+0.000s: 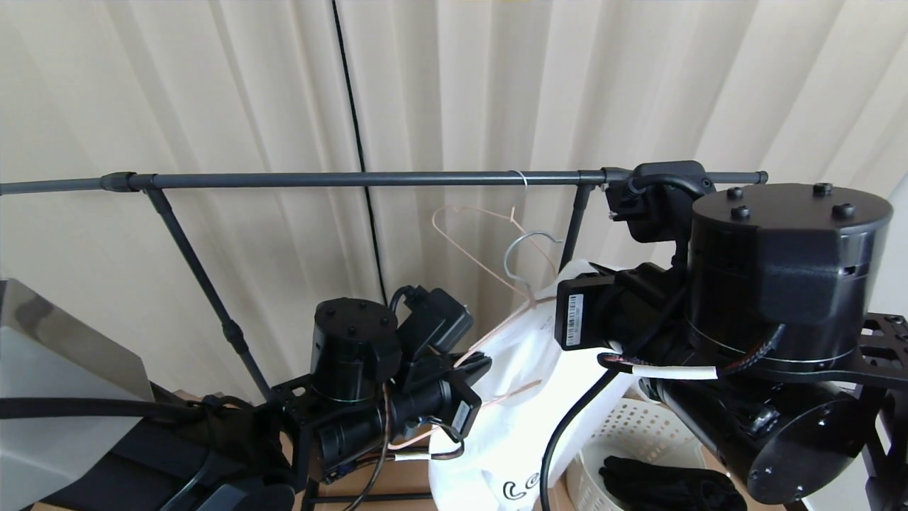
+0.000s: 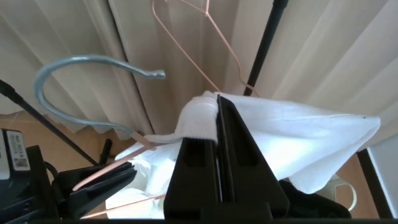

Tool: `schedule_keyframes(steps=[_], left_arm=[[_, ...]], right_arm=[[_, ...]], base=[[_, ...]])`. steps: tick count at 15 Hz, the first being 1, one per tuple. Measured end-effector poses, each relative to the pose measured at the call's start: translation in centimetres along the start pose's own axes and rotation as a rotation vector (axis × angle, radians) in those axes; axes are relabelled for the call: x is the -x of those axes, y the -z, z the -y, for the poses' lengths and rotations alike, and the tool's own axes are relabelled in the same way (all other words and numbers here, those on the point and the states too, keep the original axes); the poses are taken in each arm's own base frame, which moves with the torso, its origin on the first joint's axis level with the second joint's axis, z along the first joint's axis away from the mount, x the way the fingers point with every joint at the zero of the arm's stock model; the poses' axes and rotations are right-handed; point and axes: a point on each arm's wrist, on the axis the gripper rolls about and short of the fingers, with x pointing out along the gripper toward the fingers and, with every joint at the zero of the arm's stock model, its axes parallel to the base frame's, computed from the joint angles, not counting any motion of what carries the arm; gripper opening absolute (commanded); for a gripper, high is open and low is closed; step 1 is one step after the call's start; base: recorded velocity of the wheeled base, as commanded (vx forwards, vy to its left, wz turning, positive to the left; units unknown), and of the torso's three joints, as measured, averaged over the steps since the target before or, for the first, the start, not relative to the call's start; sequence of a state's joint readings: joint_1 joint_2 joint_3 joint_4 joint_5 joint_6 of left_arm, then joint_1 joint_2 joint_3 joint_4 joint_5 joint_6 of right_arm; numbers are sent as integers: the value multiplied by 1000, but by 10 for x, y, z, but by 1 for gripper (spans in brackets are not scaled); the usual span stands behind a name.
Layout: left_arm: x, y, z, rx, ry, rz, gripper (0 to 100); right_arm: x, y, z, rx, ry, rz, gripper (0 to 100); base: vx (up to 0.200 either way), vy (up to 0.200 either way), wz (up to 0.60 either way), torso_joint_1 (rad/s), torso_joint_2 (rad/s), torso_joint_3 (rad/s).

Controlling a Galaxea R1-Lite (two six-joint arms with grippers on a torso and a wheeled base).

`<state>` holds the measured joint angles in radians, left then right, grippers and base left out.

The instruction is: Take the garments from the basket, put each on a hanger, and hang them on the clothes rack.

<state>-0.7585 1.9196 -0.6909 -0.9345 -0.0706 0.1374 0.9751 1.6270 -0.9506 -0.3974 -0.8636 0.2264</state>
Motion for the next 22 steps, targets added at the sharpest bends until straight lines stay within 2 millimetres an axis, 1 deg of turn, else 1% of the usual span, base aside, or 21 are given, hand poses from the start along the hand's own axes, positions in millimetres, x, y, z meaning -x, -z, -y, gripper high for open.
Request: schedule_keyframes(steps=[2, 3, 11, 15, 19, 22], left_arm=[[3, -1, 0, -1, -3, 13, 0], [6, 0, -1, -1, -4, 16, 0], [17, -1, -4, -4, -26, 76, 0], [24, 1, -15, 3, -64, 87, 0], [23, 1, -25, 10, -97, 90, 0], [19, -4, -31, 16, -113, 111, 0]], right_arm=[[0, 0, 0, -1, 0, 0, 0], [0, 1, 1, 3, 1, -2, 100], [6, -5, 7, -1, 2, 11, 100], [7, -7, 9, -8, 4, 16, 100], [9, -10, 11, -18, -1, 24, 100], [11, -8, 11, -15, -70, 8, 100]], base=[[0, 0, 0, 0, 0, 0], [0, 0, 0, 0, 0, 0], [0, 0, 0, 0, 0, 0], [0, 0, 0, 0, 0, 0], [0, 0, 0, 0, 0, 0], [0, 0, 0, 0, 0, 0]])
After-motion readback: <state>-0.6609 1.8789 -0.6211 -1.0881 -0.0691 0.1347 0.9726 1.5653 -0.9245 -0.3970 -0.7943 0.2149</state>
